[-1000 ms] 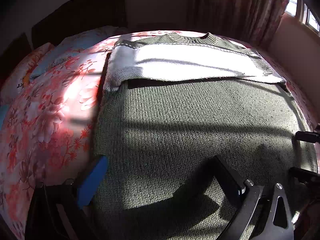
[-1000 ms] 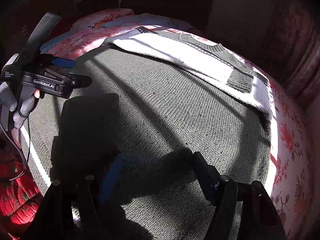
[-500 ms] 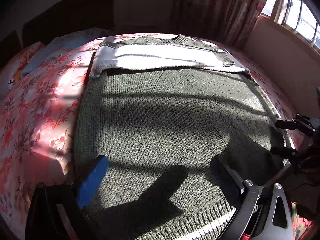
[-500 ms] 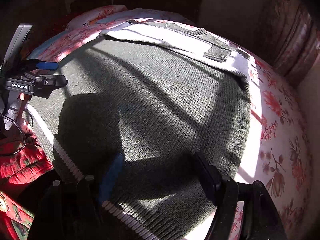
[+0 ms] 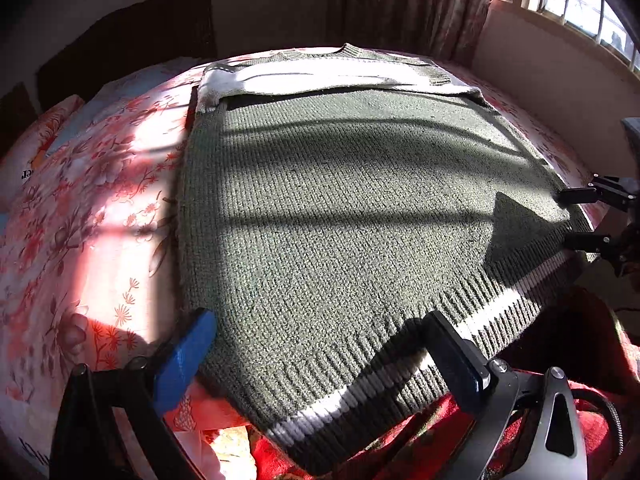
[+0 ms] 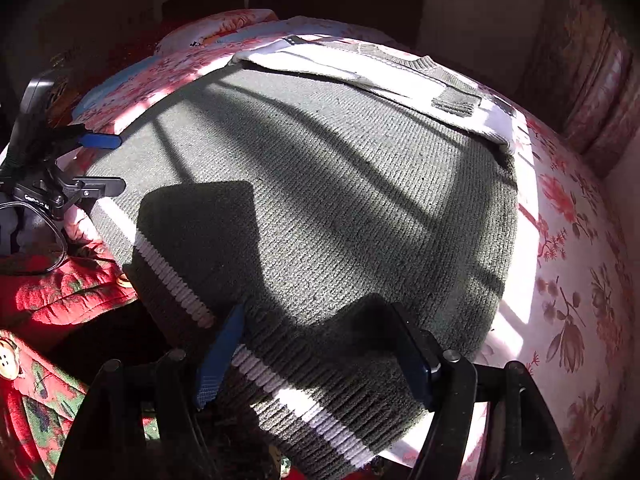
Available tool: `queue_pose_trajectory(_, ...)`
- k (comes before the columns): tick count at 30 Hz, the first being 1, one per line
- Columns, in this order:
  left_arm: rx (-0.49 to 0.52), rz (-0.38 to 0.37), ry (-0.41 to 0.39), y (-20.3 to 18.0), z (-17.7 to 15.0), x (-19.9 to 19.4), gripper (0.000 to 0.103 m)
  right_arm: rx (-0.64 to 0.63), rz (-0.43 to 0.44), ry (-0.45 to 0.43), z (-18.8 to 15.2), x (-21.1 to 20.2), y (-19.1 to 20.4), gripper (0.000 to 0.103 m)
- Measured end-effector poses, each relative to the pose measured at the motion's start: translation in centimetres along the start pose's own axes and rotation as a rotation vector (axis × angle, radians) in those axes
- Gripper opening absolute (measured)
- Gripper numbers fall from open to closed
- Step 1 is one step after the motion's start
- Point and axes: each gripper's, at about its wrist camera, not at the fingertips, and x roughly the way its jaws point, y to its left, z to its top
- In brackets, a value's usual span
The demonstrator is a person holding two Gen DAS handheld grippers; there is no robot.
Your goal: Fold small clothes
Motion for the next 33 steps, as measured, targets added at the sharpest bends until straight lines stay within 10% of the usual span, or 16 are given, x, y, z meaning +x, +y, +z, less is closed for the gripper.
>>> queue_pose_trajectory(4,-0.015,0.081,0.007,1.0,-2.5,-1.8,0.103,0.069,-0.076,-0.029,-3.1,-3.0,-1.6,0.072)
queue_pose_trajectory(11,-0.271,-0.078,-0.03,5.0,-3.1,-2.1,0.103,0.268,0.001,-0.07,-4.2,-2.9,-4.8,0.066)
queue_pose_trajectory(15,-0.223,-0.081,-0.017,3.5,-2.5,-1.7,0.103,0.22,-0.008,-0.047,-3.7,-1.5,-2.2,0.052)
queue_pose_trajectory(33,-0.183,-0.074,0.04,1.6,-1.5,-1.2,0.103,0.21,-0.059,-0.035,-3.6,-1.3,-0.7,0.052)
